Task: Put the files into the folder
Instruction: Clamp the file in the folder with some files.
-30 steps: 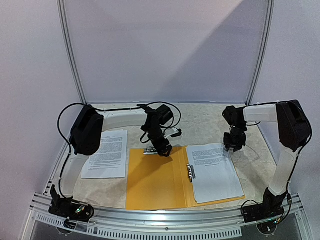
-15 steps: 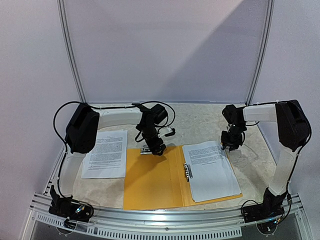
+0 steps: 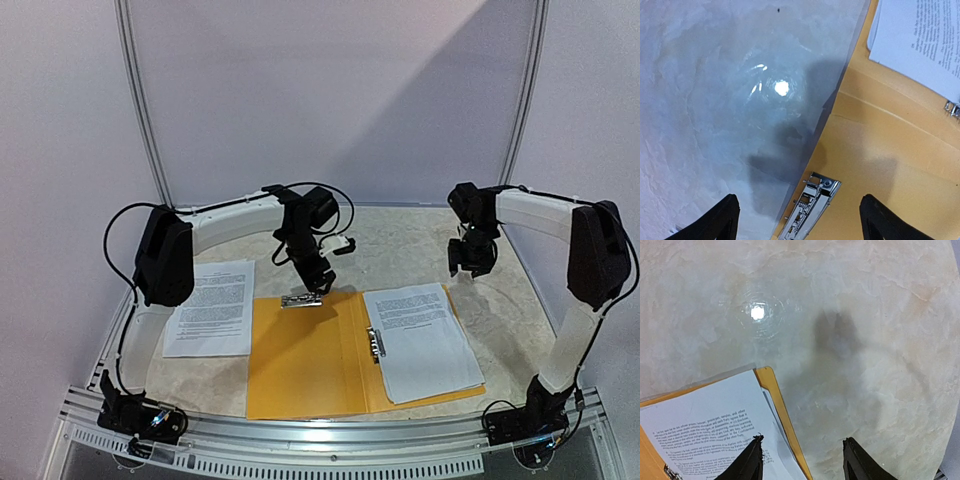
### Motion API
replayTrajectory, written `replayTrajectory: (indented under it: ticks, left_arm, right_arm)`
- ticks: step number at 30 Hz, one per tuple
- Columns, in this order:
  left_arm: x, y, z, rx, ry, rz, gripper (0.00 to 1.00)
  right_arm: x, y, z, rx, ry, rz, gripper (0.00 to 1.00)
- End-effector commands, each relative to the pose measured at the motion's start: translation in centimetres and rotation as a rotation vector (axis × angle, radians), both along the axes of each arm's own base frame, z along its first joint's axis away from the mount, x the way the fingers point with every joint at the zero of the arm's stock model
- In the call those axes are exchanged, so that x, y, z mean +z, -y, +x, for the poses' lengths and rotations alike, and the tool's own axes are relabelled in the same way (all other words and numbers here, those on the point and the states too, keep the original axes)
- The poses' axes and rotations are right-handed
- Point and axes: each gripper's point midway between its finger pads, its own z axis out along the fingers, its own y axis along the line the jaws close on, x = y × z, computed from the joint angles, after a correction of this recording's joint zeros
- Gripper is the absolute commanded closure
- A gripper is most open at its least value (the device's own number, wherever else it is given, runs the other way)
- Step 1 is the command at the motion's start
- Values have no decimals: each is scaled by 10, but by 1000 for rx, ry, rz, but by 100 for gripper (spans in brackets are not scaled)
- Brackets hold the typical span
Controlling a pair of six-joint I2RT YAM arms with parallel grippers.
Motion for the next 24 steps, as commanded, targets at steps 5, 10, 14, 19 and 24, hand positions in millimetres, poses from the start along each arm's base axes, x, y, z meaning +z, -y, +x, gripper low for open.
replayTrajectory:
  ticks: [5, 10, 14, 19, 24]
  left_arm:
    - [0, 13, -25, -48, -72, -15, 14]
    - [-25, 16, -51, -52, -146, 4, 15]
    - [-41, 17, -69, -48, -192, 11, 15]
    - [-54, 17, -78, -40, -209, 25, 15]
    - [-58, 15, -78, -33, -207, 32, 15]
  right_arm:
    - [-22, 17, -52, -58, -140, -32, 55]
    - [-54, 25, -100, -123, -250, -41, 57]
    - [-64, 25, -127, -139, -286, -59, 58]
    - [-75, 11, -149, -131, -322, -35, 60]
    - [-71, 7, -154, -136, -311, -56, 61]
